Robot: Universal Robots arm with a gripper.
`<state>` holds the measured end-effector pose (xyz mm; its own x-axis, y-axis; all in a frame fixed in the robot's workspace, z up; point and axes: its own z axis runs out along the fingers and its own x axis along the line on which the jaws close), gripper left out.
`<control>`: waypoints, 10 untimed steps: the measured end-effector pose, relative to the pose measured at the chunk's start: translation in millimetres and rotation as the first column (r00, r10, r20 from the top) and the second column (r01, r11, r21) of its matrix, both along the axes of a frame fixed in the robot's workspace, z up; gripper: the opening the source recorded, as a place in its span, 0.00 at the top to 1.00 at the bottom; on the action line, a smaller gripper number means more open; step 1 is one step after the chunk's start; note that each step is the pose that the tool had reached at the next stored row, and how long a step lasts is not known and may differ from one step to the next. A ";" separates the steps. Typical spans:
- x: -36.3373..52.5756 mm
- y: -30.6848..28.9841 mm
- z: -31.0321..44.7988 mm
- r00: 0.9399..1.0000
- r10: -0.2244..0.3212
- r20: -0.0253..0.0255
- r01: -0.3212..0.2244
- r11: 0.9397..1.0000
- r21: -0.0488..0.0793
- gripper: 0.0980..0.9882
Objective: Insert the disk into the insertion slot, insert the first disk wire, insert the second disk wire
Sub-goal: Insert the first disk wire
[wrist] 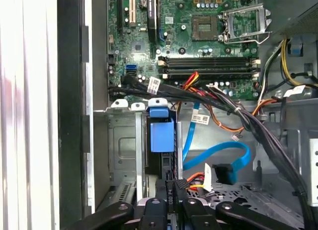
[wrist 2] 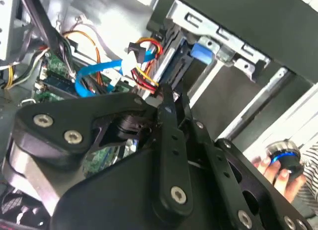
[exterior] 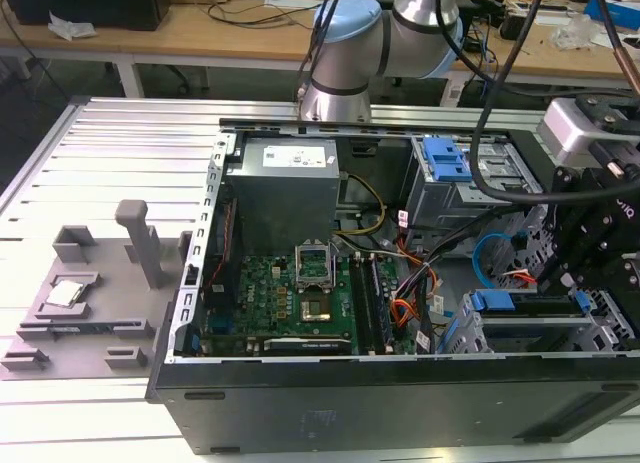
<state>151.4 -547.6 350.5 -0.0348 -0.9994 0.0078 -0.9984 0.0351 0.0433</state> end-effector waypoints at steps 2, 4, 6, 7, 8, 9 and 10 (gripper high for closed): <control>2.4 0.0 -3.1 1.000 0.000 -0.001 0.000 1.000 0.001 0.91; 3.6 0.0 -4.8 1.000 0.000 -0.002 0.000 1.000 0.003 0.91; 4.0 0.3 -5.9 1.000 0.000 -0.002 0.000 1.000 0.008 0.91; 4.6 0.4 -6.8 1.000 0.000 -0.002 0.000 1.000 0.013 0.91; 4.8 0.4 -7.2 1.000 0.000 -0.002 0.000 1.000 0.016 0.91; 5.1 0.5 -7.7 1.000 0.000 -0.002 0.000 1.000 0.018 0.91; 5.8 0.4 -8.5 1.000 0.000 -0.002 0.000 1.000 0.019 0.91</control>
